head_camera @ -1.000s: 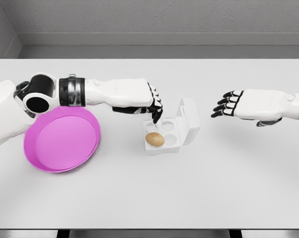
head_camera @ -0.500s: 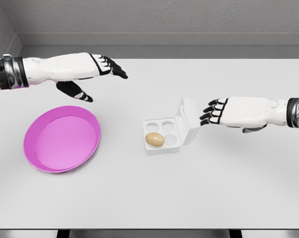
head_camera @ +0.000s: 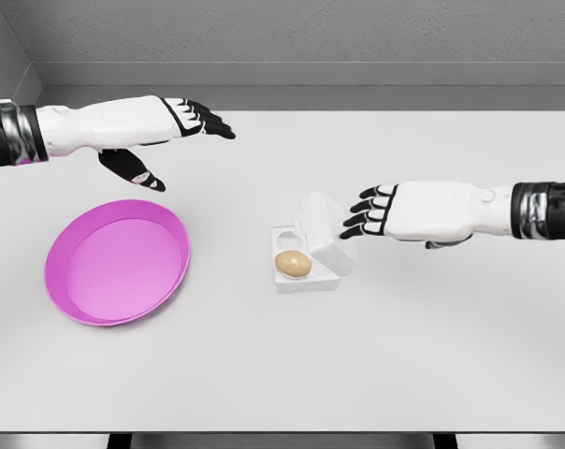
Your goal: Pack egg into the box and close the box lid
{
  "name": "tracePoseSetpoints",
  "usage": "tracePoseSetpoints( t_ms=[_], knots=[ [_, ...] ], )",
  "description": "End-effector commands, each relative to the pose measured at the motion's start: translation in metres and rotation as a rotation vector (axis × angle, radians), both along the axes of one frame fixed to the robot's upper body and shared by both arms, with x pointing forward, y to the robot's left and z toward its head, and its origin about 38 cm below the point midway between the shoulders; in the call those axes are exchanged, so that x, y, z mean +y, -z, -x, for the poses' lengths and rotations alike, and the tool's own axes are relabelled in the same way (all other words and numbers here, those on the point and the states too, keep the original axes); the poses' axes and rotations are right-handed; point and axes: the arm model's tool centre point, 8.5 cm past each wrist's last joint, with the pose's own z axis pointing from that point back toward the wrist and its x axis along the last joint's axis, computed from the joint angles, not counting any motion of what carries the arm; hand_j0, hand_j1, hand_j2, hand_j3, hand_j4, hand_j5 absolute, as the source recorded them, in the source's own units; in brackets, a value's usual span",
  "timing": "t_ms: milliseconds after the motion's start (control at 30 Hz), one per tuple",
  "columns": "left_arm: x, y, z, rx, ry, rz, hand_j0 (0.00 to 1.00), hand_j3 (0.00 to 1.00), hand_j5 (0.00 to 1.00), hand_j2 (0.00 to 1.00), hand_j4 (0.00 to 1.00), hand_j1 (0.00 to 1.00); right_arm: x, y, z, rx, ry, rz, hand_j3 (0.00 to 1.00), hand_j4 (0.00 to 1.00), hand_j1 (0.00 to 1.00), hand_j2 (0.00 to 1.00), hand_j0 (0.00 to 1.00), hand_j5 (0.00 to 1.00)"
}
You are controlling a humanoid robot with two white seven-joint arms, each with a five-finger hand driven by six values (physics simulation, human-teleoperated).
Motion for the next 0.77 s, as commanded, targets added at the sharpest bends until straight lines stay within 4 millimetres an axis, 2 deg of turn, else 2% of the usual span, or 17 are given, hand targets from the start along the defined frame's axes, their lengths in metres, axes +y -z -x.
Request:
tracePoseSetpoints(
  t_ms=[0, 300, 367, 433, 467, 500, 533, 567, 733],
  knots=[
    [0.000, 0.000, 0.000, 0.004, -0.003, 0.007, 1.00, 1.00, 1.00, 1.00, 1.00, 1.00, 0.014, 0.008, 0.002, 0.023, -0.028, -0.018, 1.00, 1.00, 1.00, 1.00, 1.00, 1.00],
    [0.001, -0.001, 0.000, 0.002, -0.004, 0.006, 1.00, 1.00, 1.00, 1.00, 1.00, 1.00, 0.022, 0.017, 0.006, 0.049, -0.052, -0.012, 1.00, 1.00, 1.00, 1.00, 1.00, 1.00],
    [0.001, 0.000, 0.000, 0.004, -0.004, 0.006, 1.00, 1.00, 1.00, 1.00, 1.00, 1.00, 0.019, 0.005, 0.001, 0.019, -0.040, -0.027, 1.00, 1.00, 1.00, 1.00, 1.00, 1.00],
    [0.009, 0.005, -0.006, 0.017, -0.035, 0.002, 1.00, 1.00, 1.00, 1.00, 1.00, 1.00, -0.018, -0.048, -0.018, -0.103, 0.074, -0.099, 1.00, 1.00, 1.00, 1.00, 1.00, 1.00],
    [0.014, 0.006, -0.008, 0.023, -0.052, 0.003, 1.00, 1.00, 1.00, 1.00, 1.00, 1.00, -0.048, -0.068, -0.023, -0.120, 0.151, -0.133, 1.00, 1.00, 1.00, 1.00, 1.00, 1.00],
    [0.015, 0.006, -0.008, 0.022, -0.055, 0.003, 1.00, 1.00, 1.00, 1.00, 1.00, 1.00, -0.075, -0.066, -0.030, -0.085, 0.229, -0.159, 1.00, 1.00, 1.00, 1.00, 1.00, 1.00],
    [0.013, 0.006, -0.009, 0.023, -0.051, 0.006, 1.00, 1.00, 1.00, 1.00, 1.00, 1.00, -0.116, -0.052, -0.047, 0.000, 0.368, -0.232, 1.00, 1.00, 1.00, 1.00, 1.00, 1.00],
    [0.012, 0.006, -0.009, 0.022, -0.049, 0.008, 1.00, 1.00, 1.00, 1.00, 1.00, 1.00, -0.132, -0.044, -0.052, 0.025, 0.422, -0.236, 1.00, 1.00, 1.00, 1.00, 1.00, 1.00],
    [0.018, 0.001, -0.010, 0.011, -0.064, 0.016, 1.00, 1.00, 1.00, 1.00, 1.00, 1.00, -0.125, -0.037, -0.051, 0.040, 0.408, -0.239, 1.00, 1.00, 1.00, 1.00, 1.00, 1.00]
  ],
)
